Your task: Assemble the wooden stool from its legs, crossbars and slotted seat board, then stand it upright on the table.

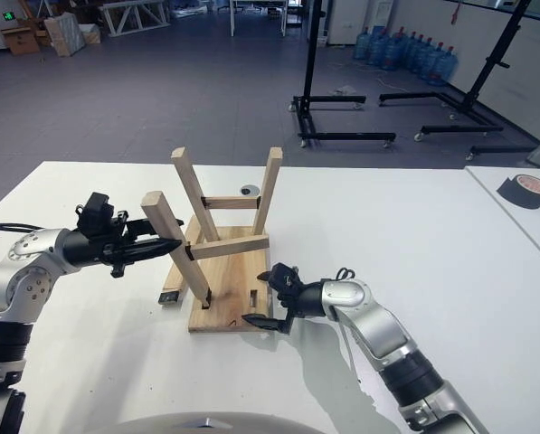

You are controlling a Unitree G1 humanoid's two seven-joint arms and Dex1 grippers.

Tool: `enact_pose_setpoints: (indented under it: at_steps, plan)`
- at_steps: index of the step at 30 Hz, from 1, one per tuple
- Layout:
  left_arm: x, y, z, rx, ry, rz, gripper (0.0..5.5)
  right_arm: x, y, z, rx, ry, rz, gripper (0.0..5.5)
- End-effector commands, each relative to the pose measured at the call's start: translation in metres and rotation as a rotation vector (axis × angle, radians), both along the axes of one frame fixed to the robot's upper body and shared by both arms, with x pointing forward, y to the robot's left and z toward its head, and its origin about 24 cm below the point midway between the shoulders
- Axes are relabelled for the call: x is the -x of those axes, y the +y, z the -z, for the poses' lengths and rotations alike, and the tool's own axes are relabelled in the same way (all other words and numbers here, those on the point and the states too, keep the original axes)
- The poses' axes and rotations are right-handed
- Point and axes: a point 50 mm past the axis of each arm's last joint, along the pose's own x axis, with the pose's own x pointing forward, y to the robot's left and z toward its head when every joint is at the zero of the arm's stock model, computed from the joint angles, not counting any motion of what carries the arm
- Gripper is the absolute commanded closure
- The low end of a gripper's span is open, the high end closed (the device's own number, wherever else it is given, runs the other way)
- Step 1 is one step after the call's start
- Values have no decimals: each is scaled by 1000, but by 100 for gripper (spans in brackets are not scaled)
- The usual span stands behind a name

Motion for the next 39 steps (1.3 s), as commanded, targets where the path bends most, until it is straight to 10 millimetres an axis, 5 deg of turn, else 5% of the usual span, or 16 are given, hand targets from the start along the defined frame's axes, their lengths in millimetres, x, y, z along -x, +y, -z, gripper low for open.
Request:
enact_pose_setpoints:
  at_steps: [1, 12, 39]
  plan:
    - [4, -2, 14, -89, 83, 71, 350, 6, -5, 16, 65, 93, 3, 52]
    - [2, -8, 22, -168, 58, 91, 350, 3, -3, 14, 58, 92, -6, 52]
    - [52, 6, 117, -475, 288, 188, 350, 1, -13, 9, 8, 112, 84, 52]
